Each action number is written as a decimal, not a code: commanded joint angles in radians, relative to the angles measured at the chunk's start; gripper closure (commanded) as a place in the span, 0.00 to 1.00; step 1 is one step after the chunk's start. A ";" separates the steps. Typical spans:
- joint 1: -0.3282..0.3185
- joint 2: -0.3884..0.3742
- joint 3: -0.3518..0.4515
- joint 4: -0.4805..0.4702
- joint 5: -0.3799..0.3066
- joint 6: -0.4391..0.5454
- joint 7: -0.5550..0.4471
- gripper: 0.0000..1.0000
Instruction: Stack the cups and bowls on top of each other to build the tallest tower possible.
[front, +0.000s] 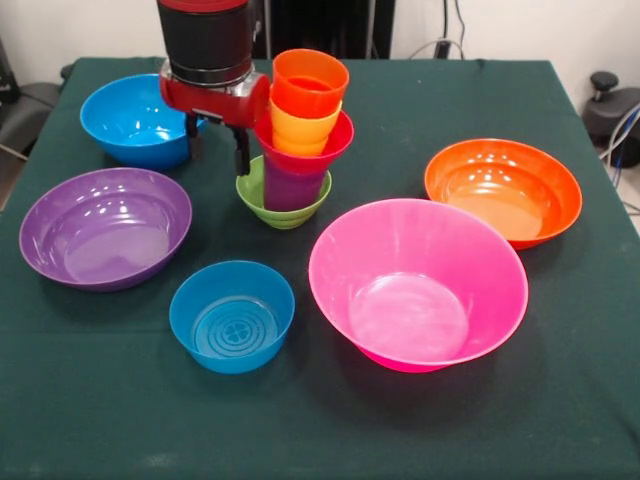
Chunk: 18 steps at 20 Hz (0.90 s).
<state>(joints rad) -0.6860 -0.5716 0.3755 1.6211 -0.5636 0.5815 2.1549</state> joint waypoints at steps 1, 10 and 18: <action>-0.024 0.039 0.060 0.036 -0.069 -0.052 -0.166 0.00; -0.047 0.039 0.074 0.021 -0.077 -0.028 -0.190 0.00; -0.049 0.044 0.076 0.012 -0.091 -0.024 -0.197 0.00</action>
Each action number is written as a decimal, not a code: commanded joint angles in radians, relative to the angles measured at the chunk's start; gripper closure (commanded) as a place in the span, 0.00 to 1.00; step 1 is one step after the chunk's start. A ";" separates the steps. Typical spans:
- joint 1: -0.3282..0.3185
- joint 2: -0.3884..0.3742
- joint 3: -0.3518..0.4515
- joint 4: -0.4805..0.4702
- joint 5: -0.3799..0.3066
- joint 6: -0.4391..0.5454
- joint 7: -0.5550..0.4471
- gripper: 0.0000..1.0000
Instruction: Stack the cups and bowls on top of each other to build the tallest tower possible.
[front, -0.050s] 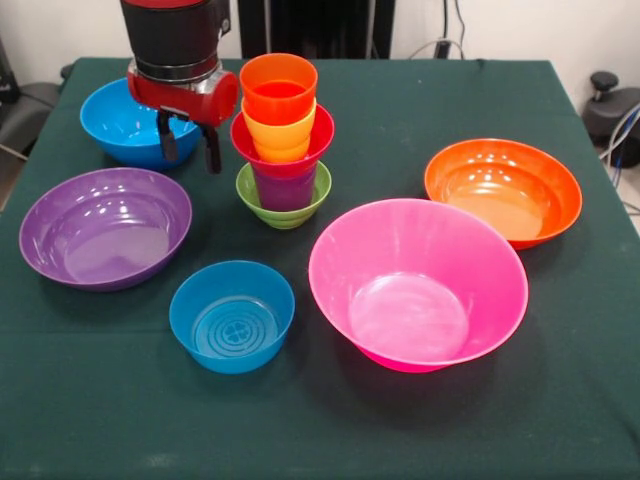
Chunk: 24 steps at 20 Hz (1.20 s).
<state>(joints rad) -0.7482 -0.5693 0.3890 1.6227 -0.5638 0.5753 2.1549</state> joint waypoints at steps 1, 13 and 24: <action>0.014 0.042 0.062 0.010 -0.091 -0.015 -0.199 0.00; 0.032 0.060 0.058 -0.014 -0.108 -0.024 -0.195 0.00; -0.026 0.095 0.090 -0.056 -0.110 0.010 -0.286 0.00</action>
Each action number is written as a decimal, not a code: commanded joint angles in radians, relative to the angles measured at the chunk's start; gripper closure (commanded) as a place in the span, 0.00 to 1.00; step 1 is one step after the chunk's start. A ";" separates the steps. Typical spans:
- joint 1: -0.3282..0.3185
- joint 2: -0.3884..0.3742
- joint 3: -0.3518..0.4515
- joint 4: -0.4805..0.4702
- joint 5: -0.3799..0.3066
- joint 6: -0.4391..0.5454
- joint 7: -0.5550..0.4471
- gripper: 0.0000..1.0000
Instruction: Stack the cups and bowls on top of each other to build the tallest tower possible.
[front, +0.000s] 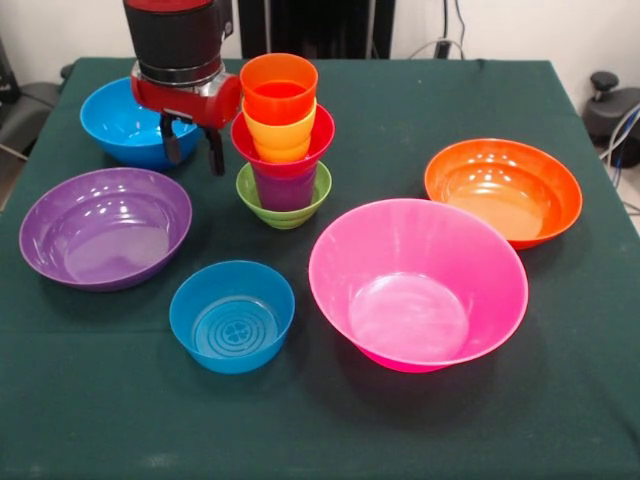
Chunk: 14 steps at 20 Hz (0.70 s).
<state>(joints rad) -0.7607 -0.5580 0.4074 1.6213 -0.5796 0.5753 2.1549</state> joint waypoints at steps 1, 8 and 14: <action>-0.025 0.091 0.077 -0.065 -0.092 0.020 -0.297 0.00; -0.043 0.095 0.085 -0.095 -0.092 0.053 -0.287 0.00; -0.027 0.092 0.087 -0.127 -0.082 0.100 -0.268 0.00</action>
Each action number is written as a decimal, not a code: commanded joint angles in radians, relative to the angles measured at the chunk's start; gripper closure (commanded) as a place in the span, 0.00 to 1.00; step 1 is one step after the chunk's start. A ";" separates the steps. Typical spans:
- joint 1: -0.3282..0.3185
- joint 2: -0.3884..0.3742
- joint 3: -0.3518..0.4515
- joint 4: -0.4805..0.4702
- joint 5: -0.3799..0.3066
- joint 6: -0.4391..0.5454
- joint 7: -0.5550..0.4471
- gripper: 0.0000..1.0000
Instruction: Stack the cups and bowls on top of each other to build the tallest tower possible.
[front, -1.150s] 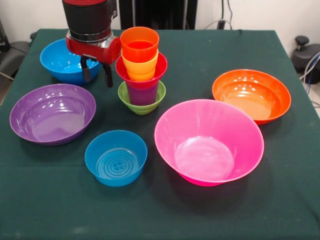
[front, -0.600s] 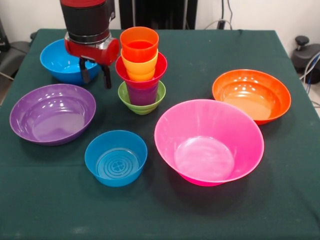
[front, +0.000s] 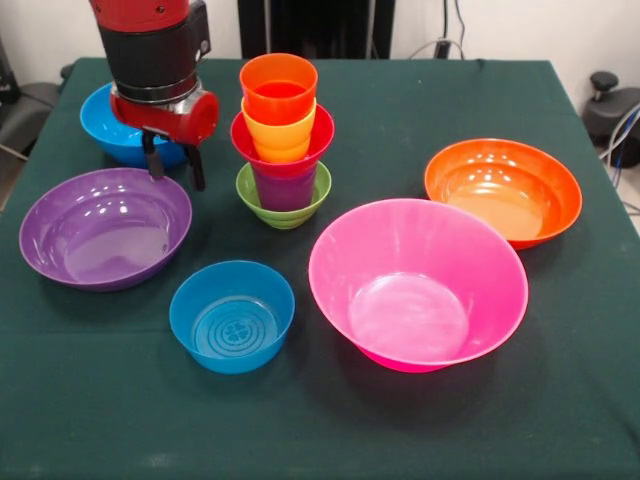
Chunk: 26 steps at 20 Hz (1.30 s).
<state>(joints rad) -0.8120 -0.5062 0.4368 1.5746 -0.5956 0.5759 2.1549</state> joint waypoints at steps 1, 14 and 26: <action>0.029 0.040 0.058 -0.085 -0.065 0.104 -0.268 0.00; 0.208 0.152 0.091 -0.347 -0.033 0.226 -0.267 0.00; 0.245 0.269 0.134 -0.568 -0.046 0.308 -0.367 0.00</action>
<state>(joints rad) -0.5825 -0.2880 0.5284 1.1316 -0.5993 0.7616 2.1408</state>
